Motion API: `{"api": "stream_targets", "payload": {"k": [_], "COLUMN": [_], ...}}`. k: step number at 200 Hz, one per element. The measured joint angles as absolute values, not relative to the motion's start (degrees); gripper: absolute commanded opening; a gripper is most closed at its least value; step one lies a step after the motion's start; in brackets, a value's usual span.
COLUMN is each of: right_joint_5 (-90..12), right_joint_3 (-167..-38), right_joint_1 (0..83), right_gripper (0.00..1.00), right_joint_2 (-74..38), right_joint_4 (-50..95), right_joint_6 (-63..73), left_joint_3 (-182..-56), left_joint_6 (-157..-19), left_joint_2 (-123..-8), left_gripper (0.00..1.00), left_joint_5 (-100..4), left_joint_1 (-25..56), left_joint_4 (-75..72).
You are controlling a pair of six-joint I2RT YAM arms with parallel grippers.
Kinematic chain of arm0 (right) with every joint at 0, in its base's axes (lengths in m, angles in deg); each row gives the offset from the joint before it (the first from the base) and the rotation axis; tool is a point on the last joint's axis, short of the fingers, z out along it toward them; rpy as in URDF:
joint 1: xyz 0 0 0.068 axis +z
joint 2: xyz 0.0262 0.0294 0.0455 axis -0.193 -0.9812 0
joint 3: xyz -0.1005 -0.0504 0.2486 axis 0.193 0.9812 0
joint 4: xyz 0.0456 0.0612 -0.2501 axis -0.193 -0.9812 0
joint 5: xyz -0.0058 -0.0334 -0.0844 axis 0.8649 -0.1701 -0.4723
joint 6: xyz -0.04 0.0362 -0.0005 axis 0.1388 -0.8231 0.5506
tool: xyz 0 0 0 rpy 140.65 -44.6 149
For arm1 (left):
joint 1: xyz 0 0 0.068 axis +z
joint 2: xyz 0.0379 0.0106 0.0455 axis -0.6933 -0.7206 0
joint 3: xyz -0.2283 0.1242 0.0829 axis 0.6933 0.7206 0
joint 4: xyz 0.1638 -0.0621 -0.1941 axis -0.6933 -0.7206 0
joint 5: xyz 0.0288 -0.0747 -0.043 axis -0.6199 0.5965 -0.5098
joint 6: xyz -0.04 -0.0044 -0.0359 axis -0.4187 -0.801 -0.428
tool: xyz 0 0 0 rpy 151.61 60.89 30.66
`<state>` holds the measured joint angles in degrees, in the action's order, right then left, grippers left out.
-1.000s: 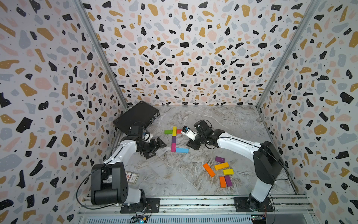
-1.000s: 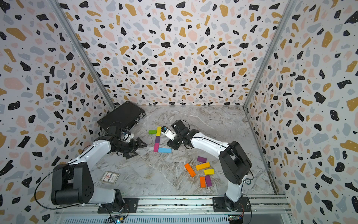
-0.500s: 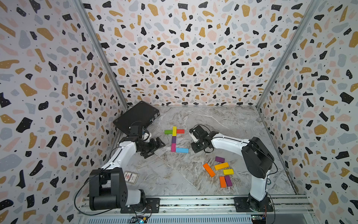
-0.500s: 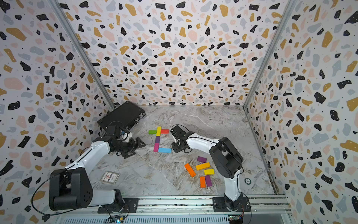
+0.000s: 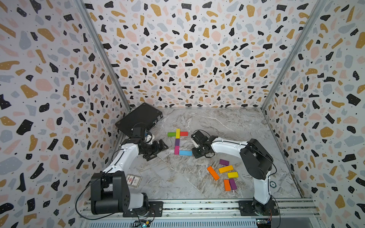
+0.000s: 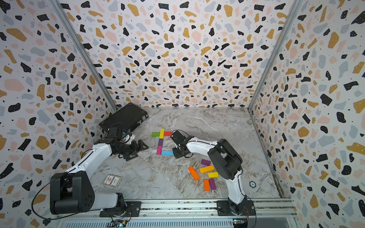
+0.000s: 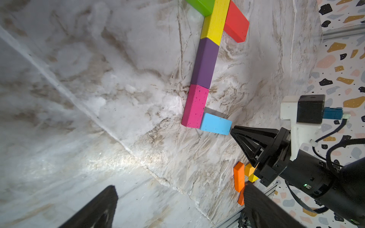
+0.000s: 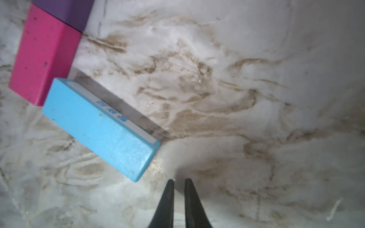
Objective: Assemble the letter t with building blocks
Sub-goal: Adjust the building block at the center of the board.
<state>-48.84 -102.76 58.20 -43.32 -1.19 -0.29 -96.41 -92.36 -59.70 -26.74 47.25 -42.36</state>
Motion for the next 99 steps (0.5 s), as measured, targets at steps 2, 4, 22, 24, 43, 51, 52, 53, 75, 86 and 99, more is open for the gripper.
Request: {"api": "stream_targets", "payload": {"k": [2,4,22,24,43,51,52,53,75,86,99], "right_joint_5": [-48.8,-48.7,-48.1,-47.9,-47.5,-47.4,-47.4,-47.4,-47.3,-47.3,-47.2], "right_joint_3": [-102.8,-102.9,-103.3,-103.4,-104.0,-104.2,-104.2,-104.2,-104.2,-104.4,-104.7], "right_joint_1": [58.2,58.2,58.3,58.3,58.4,58.5,58.5,58.5,58.5,58.5,58.5], "right_gripper": [0.16,0.16,0.16,0.16,0.16,0.16,0.16,0.16,0.16,0.16,0.16], "right_joint_2": [-43.3,-43.4,-43.4,-43.5,-44.1,-44.4,-44.4,-44.4,-45.0,-45.1,-45.3], "right_joint_4": [-1.2,-1.2,-0.9,-0.8,-0.6,-0.5,-0.5,-0.5,-0.5,-0.5,-0.5], "right_joint_6": [-0.3,-0.4,-0.6,-0.7,-1.0,-1.1,-1.1,-1.1,-1.3,-1.3,-1.3], "left_joint_3": [-96.4,-96.4,-96.4,-96.4,-96.4,-96.4,-96.4,-96.4,-96.4,-96.4,-96.4], "left_joint_6": [-92.3,-92.3,-92.3,-92.3,-92.3,-92.3,-92.3,-92.3,-92.3,-92.3,-92.3], "left_joint_2": [-59.7,-59.7,-59.7,-59.7,-59.7,-59.6,-59.6,-59.6,-59.4,-59.4,-59.4], "left_gripper": [1.00,1.00,1.00,1.00,1.00,1.00,1.00,1.00,1.00,1.00,1.00], "left_joint_5": [-26.7,-26.7,-26.7,-26.7,-26.7,-26.7,-26.7,-26.7,-26.7,-26.7,-26.7], "left_joint_1": [47.3,47.3,47.3,47.3,47.3,47.3,47.3,47.3,47.3,47.3,47.3], "left_joint_4": [-42.4,-42.4,-42.4,-42.4,-42.4,-42.4,-42.4,-42.4,-42.4,-42.4,-42.4]}}
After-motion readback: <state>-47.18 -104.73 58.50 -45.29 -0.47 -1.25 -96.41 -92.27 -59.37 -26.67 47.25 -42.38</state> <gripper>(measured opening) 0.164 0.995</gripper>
